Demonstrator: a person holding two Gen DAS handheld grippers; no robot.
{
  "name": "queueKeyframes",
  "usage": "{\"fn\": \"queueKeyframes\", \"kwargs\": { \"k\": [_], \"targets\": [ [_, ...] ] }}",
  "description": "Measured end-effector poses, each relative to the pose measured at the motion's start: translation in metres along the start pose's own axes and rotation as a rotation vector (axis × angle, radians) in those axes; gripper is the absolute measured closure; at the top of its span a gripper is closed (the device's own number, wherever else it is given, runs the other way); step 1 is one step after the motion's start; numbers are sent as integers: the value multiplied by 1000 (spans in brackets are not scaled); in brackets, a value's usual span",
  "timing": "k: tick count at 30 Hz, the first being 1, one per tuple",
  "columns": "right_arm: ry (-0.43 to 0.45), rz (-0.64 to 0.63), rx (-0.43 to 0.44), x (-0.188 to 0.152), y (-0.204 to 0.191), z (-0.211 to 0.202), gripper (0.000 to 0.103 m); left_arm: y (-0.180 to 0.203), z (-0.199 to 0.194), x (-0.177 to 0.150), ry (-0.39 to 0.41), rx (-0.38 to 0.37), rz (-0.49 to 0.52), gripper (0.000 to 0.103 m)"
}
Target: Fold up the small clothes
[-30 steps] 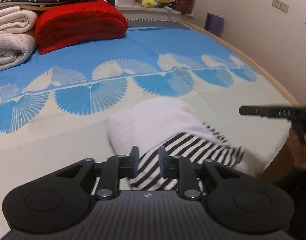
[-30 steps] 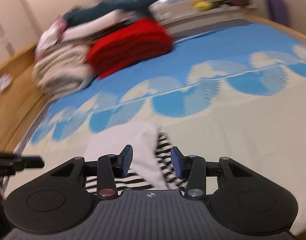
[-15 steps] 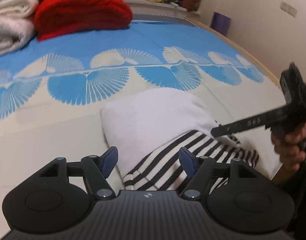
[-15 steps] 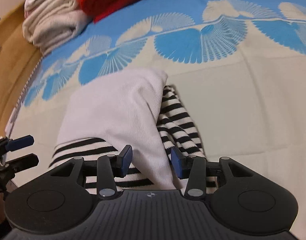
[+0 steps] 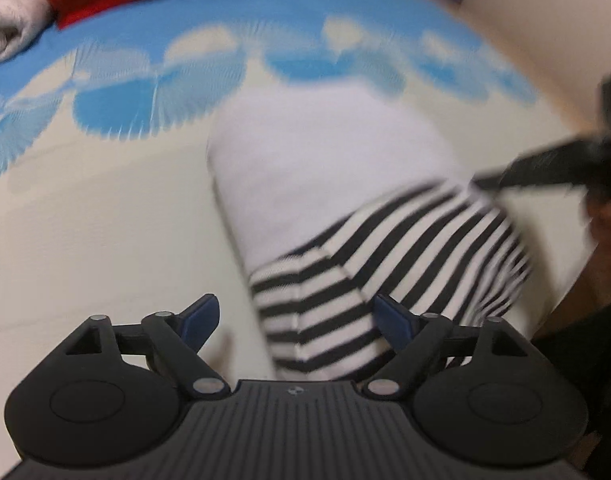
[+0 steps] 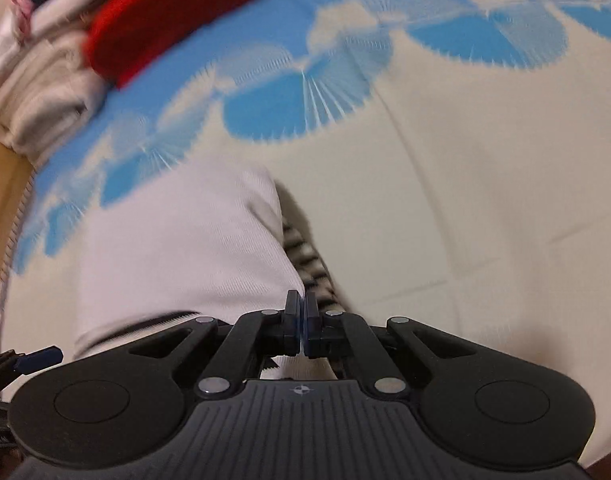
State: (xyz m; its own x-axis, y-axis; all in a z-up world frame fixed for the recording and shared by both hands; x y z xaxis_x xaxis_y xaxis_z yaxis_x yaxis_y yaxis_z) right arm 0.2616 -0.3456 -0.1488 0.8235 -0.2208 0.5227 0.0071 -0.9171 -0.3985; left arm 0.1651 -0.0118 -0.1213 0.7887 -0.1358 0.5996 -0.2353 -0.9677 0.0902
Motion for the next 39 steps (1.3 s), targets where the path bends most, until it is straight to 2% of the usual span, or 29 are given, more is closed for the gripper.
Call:
{"fn": "queueKeyframes", "kwargs": {
  "k": [1, 3, 6, 8, 10, 11, 12, 14, 18, 21, 22, 23, 24, 27, 29, 31, 33, 34, 36, 39],
  "targets": [
    [-6, -22, 1, -1, -3, 3, 103, -3, 2, -2, -17, 21, 7, 14],
    [-16, -70, -4, -4, -10, 5, 103, -9, -2, 3, 3, 17, -41, 15],
    [8, -71, 15, -6, -19, -3, 100, -13, -20, 17, 109, -64, -167, 16],
    [33, -26, 75, -2, -19, -12, 98, -8, -19, 13, 88, -97, -167, 16],
    [49, 15, 112, 1, -15, -20, 90, 0, -6, -4, -17, -71, -99, 15],
    [47, 32, 121, 1, -11, -22, 77, 2, 1, -15, -64, -51, -75, 14],
    [38, 42, 124, -1, -6, -23, 65, 1, 4, -18, -74, -40, -79, 14],
    [9, 35, 122, -8, -1, -22, 60, -2, 1, -13, -57, -44, -109, 14],
    [-62, -39, 151, -27, -2, -19, 60, -7, -14, -2, 12, -66, -203, 14],
    [-97, -102, 169, -40, -6, -20, 61, -5, -14, -3, -3, -94, -247, 14],
    [-108, -130, 161, -44, -6, -20, 64, -3, -13, -6, -16, -94, -238, 14],
    [-119, -152, 154, -48, -6, -20, 86, 1, -12, -7, -31, -88, -215, 14],
    [-130, -169, 154, -51, -6, -22, 101, 5, -12, -8, -39, -79, -185, 14],
    [-81, -198, 165, -49, -4, -37, 102, 11, -14, -7, -12, -77, -143, 14],
    [-39, -152, 160, -43, 5, -50, 102, 13, -16, -8, -3, -89, -143, 14],
    [-26, -105, 135, -40, 17, -58, 102, 18, -9, -20, -57, -58, -58, 14],
    [-69, -100, 103, -49, 26, -58, 102, 20, 2, -36, -131, 9, 71, 13],
    [-101, -110, 88, -55, 29, -56, 102, 21, 4, -40, -152, 10, 98, 13],
    [-157, -150, 62, -68, 30, -51, 102, 24, -1, -35, -123, -7, 98, 14],
    [-167, -189, 46, -73, 26, -50, 102, 22, -20, -18, 6, -55, 42, 14]
  ]
}}
Point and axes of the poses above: each gripper's, at about its wrist camera, not at the fingertips, and z roughly the way its jaws point, y to its right, x to its top, the point moved 7 cm from there along z, roughly the way its jaws point, and after that the axes turned 11 degrees about y, right-handed, at the moved point
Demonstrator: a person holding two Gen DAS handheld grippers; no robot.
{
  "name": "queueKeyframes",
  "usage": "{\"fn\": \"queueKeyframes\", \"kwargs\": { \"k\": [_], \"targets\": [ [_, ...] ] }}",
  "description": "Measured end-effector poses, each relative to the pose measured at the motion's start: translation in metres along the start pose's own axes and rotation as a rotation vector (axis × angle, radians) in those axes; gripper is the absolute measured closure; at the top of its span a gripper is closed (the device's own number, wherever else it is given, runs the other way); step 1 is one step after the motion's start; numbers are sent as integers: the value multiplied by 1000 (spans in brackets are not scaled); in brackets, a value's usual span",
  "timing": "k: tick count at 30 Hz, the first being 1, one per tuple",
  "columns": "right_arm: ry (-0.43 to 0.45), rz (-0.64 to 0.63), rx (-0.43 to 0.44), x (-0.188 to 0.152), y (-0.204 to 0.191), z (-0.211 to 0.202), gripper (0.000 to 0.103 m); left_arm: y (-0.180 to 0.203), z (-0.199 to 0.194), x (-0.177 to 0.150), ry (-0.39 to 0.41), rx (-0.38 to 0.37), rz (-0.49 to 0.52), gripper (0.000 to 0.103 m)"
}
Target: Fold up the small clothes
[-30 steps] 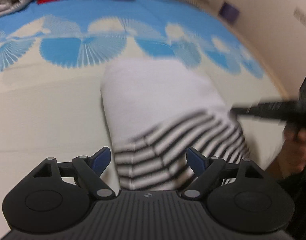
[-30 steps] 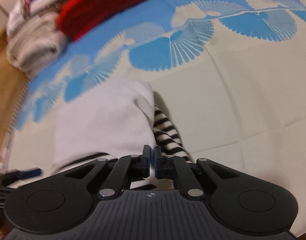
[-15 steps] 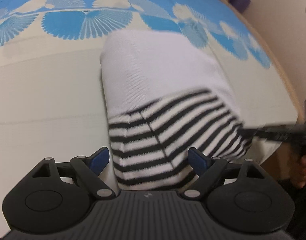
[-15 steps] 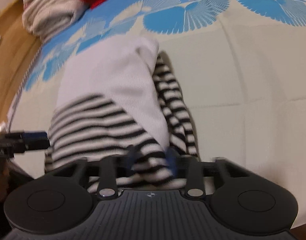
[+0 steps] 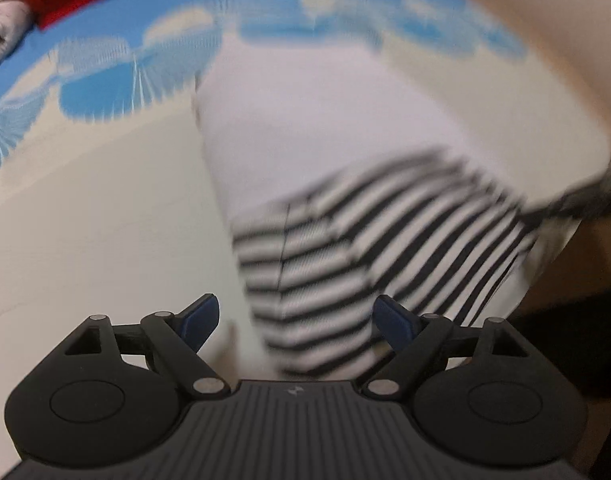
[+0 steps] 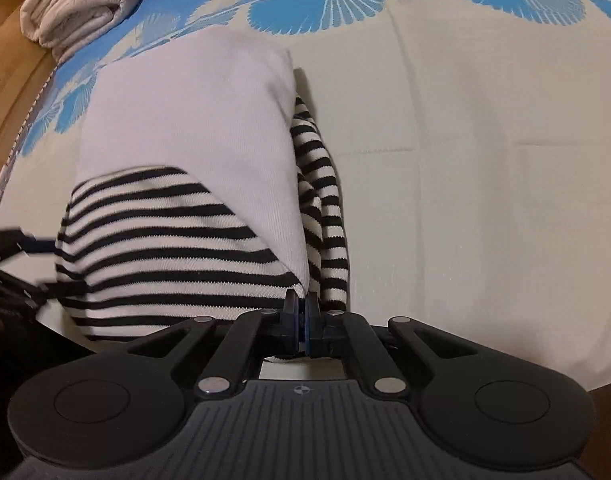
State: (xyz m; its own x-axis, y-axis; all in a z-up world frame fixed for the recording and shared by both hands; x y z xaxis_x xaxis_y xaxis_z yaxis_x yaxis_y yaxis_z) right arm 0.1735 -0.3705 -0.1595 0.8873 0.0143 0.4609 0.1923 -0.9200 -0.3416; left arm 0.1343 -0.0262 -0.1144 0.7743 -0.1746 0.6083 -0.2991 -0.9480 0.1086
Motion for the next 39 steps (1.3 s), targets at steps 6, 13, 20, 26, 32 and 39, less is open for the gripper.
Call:
{"fn": "queueKeyframes", "kwargs": {
  "k": [6, 13, 20, 26, 32, 39],
  "targets": [
    [-5, -42, -30, 4, -5, 7, 102, -1, 24, -39, -211, 61, 121, 14],
    [123, 11, -18, 30, -3, -4, 99, -36, -20, 5, -59, 10, -59, 15],
    [376, 244, 74, 81, 6, -23, 75, -72, -5, 76, 71, 1, -126, 15],
    [314, 275, 96, 100, -19, 20, 54, -88, 30, 80, 52, -45, -368, 18],
    [251, 323, 90, 125, -32, 79, 61, -75, 46, 81, 22, -73, -349, 17],
    [428, 284, 1, 153, -32, 62, 102, -71, 61, 69, -33, -54, -295, 16]
  ]
}}
Point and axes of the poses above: each gripper's, at about its wrist camera, not at the fingertips, and z roughly the way its jaws point, y to its right, x to its top, the point moved 7 cm from there along z, roughly the way its jaws point, and after that the axes turned 11 degrees about y, right-handed, at the moved point
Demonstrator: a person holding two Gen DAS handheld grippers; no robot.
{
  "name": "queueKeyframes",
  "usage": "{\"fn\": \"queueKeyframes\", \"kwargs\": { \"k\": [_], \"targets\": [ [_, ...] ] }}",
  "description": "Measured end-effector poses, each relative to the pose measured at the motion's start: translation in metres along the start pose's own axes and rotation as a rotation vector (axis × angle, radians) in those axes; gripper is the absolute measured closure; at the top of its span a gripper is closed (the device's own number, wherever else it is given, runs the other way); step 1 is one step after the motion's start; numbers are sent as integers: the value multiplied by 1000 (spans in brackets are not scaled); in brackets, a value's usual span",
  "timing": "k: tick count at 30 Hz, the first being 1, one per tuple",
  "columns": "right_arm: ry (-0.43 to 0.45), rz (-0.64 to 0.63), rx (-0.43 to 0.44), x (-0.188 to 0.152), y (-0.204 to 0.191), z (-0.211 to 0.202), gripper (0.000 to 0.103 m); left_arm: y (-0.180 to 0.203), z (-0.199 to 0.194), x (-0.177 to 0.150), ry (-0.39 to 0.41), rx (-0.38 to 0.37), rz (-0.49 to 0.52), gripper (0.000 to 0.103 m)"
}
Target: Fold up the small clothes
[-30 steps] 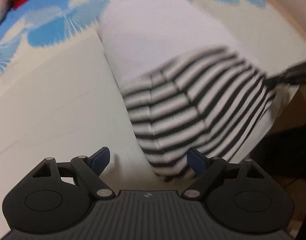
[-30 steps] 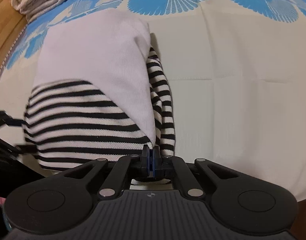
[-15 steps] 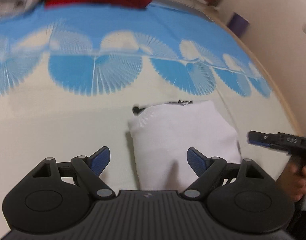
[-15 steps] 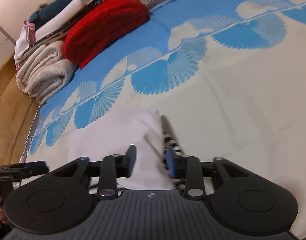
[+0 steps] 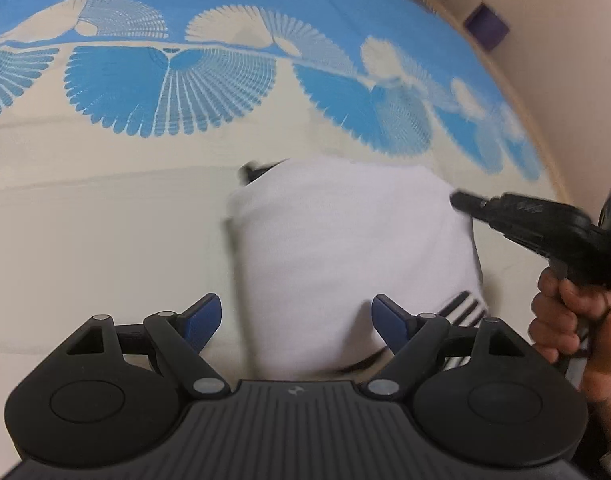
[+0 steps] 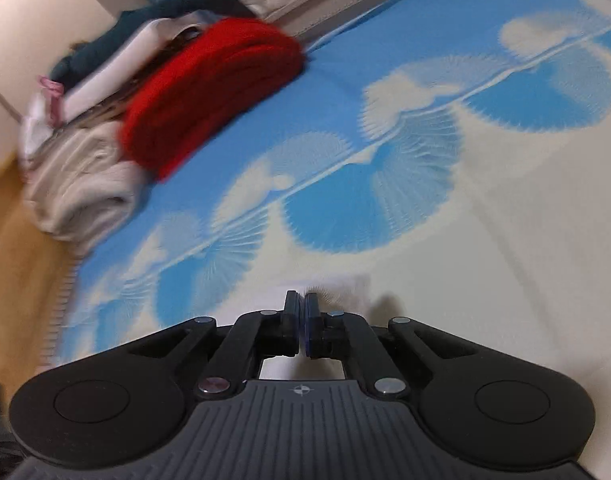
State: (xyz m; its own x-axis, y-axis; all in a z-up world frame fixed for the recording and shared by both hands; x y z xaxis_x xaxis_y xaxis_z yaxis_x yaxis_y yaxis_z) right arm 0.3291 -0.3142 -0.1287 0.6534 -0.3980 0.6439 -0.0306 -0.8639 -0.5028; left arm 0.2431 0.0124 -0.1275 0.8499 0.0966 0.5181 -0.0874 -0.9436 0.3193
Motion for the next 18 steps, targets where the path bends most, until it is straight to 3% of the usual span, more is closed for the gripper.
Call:
{"fn": "queueKeyframes", "kwargs": {
  "k": [2, 4, 7, 11, 13, 14, 15, 18],
  "targets": [
    [-70, -84, -171, -16, 17, 13, 102, -7, 10, -6, -25, 73, 35, 15],
    [-116, -92, -225, -26, 27, 20, 102, -11, 14, -10, -45, 112, 48, 15],
    [-109, -99, -189, -26, 24, 17, 100, -9, 6, -6, -14, 103, 39, 16],
    [-44, -32, -113, -13, 21, -8, 96, 1, -10, 1, 27, -22, -19, 16],
    [-41, -28, -23, -10, 16, -24, 95, 11, -12, -5, -2, -68, 13, 15],
    [-55, -39, 22, -12, 12, -33, 87, 15, -10, -11, -31, -75, 48, 15],
    [-82, -56, 65, -17, 9, -42, 77, 19, -6, -19, -70, -67, 88, 15],
    [-223, -127, 142, -47, 7, -55, 70, 22, 7, -42, -166, -26, 180, 14]
  ]
}}
Point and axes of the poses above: each gripper's, at about its wrist camera, not at the fingertips, and z roughly the way its jaws point, y to its right, x to its top, the point moved 7 cm from there along z, roughly the way its jaws point, and after that the axes turned 11 degrees about y, right-handed, at the moved point
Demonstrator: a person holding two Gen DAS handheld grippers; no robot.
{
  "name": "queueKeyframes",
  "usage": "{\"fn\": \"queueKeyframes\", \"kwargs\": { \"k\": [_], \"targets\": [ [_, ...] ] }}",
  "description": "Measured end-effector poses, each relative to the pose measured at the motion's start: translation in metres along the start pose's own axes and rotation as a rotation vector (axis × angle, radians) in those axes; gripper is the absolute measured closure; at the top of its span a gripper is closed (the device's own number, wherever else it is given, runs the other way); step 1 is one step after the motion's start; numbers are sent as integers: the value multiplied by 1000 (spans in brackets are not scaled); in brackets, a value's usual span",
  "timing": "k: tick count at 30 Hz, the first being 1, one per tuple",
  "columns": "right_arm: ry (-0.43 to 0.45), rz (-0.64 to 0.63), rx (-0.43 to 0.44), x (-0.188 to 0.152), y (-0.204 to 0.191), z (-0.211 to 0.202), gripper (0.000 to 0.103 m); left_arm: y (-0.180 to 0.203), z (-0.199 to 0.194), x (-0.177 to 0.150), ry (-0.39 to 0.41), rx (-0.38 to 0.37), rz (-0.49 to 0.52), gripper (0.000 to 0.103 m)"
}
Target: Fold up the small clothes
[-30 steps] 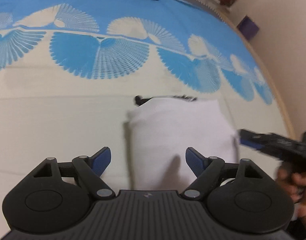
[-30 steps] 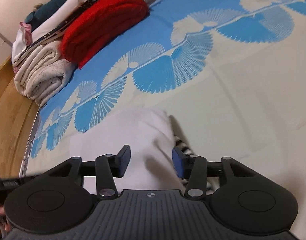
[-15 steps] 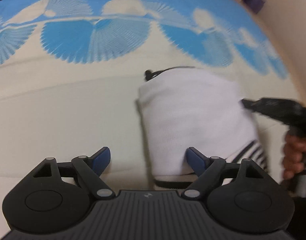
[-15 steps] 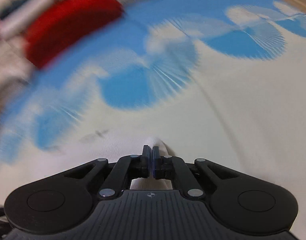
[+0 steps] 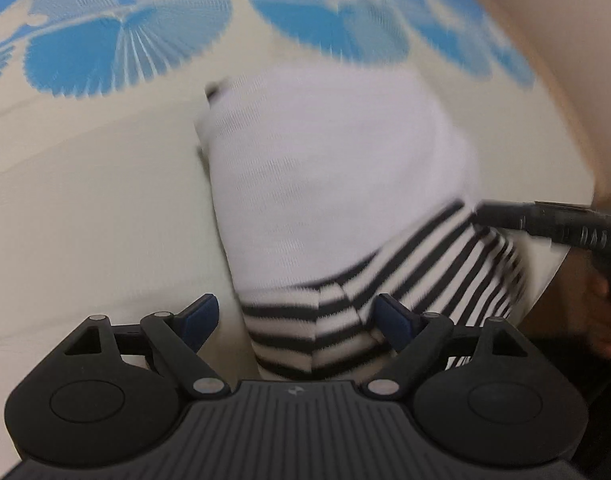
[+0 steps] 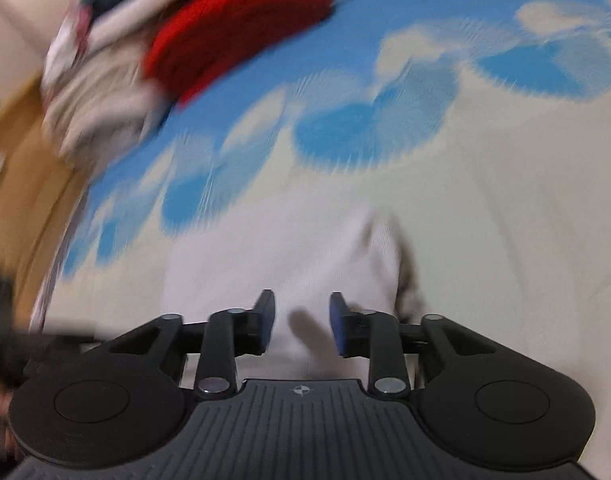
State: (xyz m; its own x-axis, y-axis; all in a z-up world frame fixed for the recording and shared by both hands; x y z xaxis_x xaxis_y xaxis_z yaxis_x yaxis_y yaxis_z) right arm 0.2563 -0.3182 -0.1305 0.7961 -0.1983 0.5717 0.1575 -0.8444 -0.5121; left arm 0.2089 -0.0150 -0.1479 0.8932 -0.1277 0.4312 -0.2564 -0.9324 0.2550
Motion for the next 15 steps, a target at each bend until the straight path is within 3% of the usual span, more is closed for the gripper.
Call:
{"fn": "queueKeyframes", "kwargs": {
  "k": [2, 4, 9, 15],
  "targets": [
    [-160, -95, -42, -35, 6, 6, 69, 1, 0, 0, 4, 0, 13, 13],
    [-253, -180, -114, -60, 17, 7, 70, -1, -3, 2, 14, -8, -10, 13],
    [-203, -157, -111, -56, 24, -15, 70, -14, -9, 18, 105, -36, -143, 13],
    [-67, -80, -105, -30, 24, -15, 66, -32, 11, 25, 103, -64, -328, 12]
  ]
}}
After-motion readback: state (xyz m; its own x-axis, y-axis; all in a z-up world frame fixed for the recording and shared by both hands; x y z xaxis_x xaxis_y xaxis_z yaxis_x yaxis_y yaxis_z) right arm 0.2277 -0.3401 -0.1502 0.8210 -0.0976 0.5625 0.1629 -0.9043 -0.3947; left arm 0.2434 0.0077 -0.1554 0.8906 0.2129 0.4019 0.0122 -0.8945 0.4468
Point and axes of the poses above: each gripper's, at about its wrist camera, not at the fingertips, and z roughly the way its jaws point, y to its right, x to its top, the point moved 7 cm from there along z, roughly the way its jaws point, and after that the axes turned 11 degrees about y, right-handed, at the moved point
